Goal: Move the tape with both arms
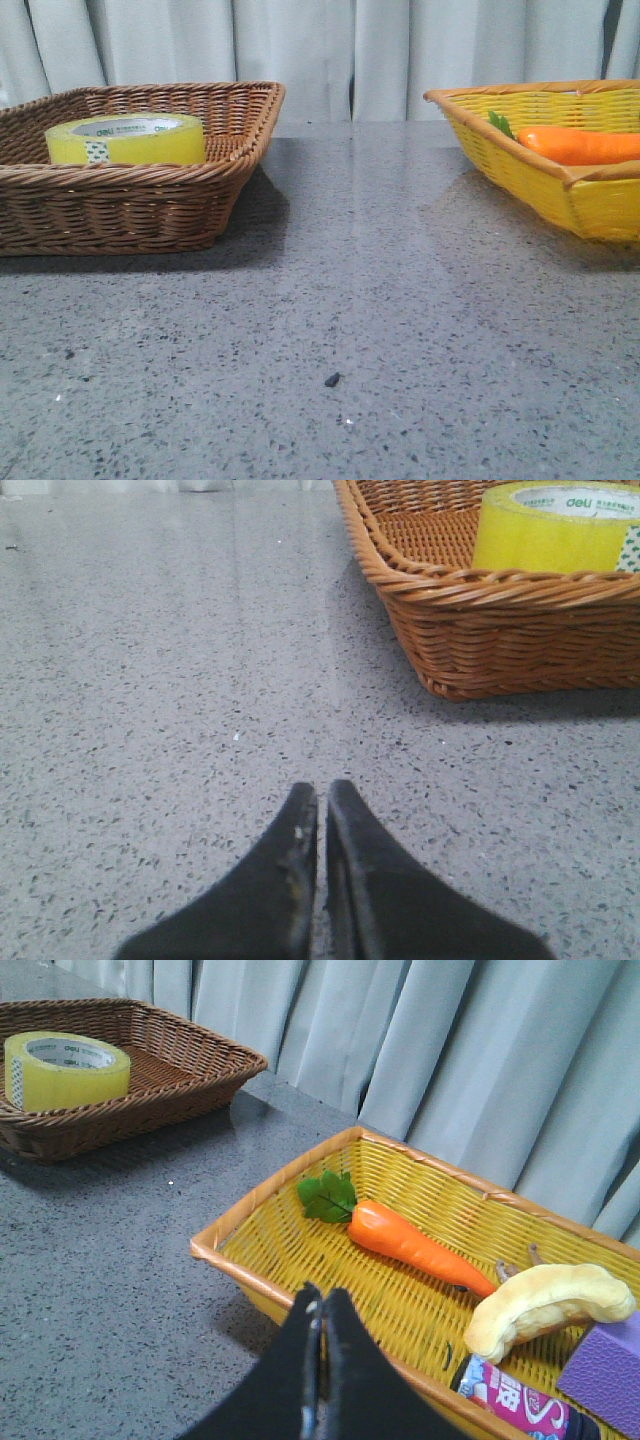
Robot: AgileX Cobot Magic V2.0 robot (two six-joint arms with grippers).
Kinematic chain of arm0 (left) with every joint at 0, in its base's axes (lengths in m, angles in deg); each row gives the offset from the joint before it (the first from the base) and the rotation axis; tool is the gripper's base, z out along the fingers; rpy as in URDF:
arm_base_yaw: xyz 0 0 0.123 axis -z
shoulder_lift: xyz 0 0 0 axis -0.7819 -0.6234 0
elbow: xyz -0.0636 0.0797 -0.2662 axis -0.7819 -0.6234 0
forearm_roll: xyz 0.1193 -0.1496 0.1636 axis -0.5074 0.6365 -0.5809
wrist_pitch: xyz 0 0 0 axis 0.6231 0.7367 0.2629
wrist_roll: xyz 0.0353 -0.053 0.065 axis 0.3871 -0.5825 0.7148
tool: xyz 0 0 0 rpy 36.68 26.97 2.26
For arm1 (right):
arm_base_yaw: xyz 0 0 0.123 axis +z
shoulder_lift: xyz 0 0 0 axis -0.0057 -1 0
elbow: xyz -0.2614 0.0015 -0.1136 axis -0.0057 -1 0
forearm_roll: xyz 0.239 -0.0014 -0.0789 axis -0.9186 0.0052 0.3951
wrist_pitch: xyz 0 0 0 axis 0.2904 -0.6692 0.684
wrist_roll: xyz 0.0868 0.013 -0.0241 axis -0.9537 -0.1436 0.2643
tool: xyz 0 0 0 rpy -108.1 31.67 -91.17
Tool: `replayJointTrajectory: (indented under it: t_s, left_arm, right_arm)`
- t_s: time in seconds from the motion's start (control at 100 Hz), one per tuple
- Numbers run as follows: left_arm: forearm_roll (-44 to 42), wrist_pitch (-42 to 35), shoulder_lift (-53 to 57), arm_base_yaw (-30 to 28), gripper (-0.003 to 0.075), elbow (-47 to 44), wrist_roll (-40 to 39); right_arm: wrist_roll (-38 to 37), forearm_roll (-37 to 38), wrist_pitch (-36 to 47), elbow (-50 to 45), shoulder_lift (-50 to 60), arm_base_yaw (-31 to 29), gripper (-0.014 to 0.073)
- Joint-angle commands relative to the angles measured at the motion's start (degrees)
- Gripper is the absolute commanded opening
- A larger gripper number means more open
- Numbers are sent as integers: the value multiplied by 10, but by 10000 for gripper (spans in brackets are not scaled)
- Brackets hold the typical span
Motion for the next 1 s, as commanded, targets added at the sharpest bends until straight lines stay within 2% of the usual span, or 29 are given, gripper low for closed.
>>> replayJointTrajectory:
  t_s: [0.0, 0.49, 0.67, 0.76, 0.99]
  left_arm:
    - [0, -35, 17, 1, -21, -5, -6]
    - [0, -35, 17, 1, -21, -5, -6]
    - [0, -35, 17, 1, -21, -5, -6]
    - [0, -35, 17, 1, -21, -5, -6]
    - [0, -35, 17, 1, -21, -5, -6]
  right_arm:
    - [-1, 13, 40, 12, 7, -1, -74]
    - [-1, 13, 40, 11, 7, -1, -74]
    - [-1, 25, 57, -22, 7, -37, -74]
    - [-1, 25, 122, -42, 7, -81, -74]
    - [-1, 22, 426, -116, 7, -217, -74]
